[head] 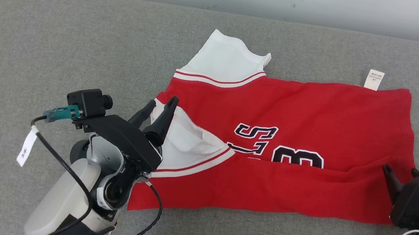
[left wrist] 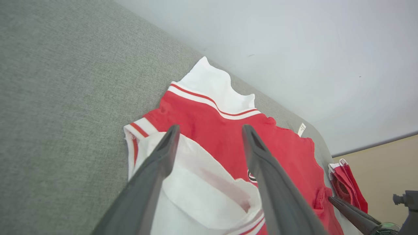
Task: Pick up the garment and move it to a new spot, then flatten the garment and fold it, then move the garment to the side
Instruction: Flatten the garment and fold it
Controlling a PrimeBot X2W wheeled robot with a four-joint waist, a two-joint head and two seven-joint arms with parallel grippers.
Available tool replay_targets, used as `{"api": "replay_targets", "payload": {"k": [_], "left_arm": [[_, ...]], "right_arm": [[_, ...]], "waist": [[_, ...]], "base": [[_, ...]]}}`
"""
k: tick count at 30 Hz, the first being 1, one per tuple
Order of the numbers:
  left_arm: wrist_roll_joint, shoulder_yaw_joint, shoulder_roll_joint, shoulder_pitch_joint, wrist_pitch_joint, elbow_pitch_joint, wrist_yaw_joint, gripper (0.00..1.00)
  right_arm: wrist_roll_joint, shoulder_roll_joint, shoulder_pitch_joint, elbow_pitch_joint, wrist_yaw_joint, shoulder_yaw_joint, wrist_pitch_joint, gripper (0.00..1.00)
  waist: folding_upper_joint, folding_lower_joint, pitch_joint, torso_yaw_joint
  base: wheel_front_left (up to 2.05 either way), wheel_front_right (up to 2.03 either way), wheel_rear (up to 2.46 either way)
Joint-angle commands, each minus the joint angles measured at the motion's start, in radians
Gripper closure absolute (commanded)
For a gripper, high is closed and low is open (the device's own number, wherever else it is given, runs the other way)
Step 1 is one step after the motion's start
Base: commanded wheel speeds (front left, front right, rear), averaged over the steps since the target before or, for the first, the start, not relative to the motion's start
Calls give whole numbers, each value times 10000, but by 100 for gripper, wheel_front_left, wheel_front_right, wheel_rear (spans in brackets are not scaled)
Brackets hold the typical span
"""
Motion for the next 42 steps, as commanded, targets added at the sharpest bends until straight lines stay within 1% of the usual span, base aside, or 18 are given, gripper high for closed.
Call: {"api": "replay_targets", "payload": {"k": [1, 6, 10, 12, 15, 20, 26, 30, 35, 42], "left_arm": [[125, 23, 61, -156, -148, 28, -61, 0], [444, 97, 238, -82, -804, -157, -22, 0], [890, 91, 595, 298, -1192, -632, 246, 0], [1104, 67, 821, 600, -1314, -987, 505, 0], [1425, -47, 1172, 1189, -1103, -1506, 1025, 0], [1705, -313, 1755, 2245, -389, -2433, 1876, 0], [1922, -582, 2331, 3325, 414, -3588, 2656, 0], [1942, -746, 2707, 3905, 906, -4252, 2921, 0], [1883, -923, 2925, 4310, 1311, -4619, 3093, 0], [1860, -1180, 2901, 4323, 1638, -4695, 3103, 0]], "right_arm": [[-82, -19, -121, 0, -10, -1, -146, 0], [133, -43, -116, -103, -10, 91, -528, 0], [240, -83, 70, -276, -10, 103, -644, 0], [267, -71, 238, -425, -10, 23, -679, 0], [172, 1, 512, -611, -10, -153, -506, 0], [97, 246, 1046, -1069, -10, -464, 35, 0], [-53, 486, 1445, -1700, -12, -672, 650, 0], [-93, 580, 1670, -2077, -12, -748, 957, 0], [-47, 680, 1871, -2246, -10, -925, 1205, 0], [-11, 706, 1558, -1784, -10, -775, 1172, 0]], "waist": [[-1, 0, -30, -20], [-1, 0, -126, -80], [-1, 0, -180, -119], [-1, 0, -204, -126], [-1, 0, -246, -123], [-1, 0, -375, -104], [-1, 0, -541, -184], [-1, 0, -594, -237], [-1, 0, -607, -295], [-1, 0, -500, -412]], "base": [[0, 0, 0], [0, 0, 0], [0, 0, 0], [0, 0, 0], [0, 0, 0], [0, 0, 0], [0, 0, 0], [0, 0, 0], [0, 0, 0], [0, 0, 0]]}}
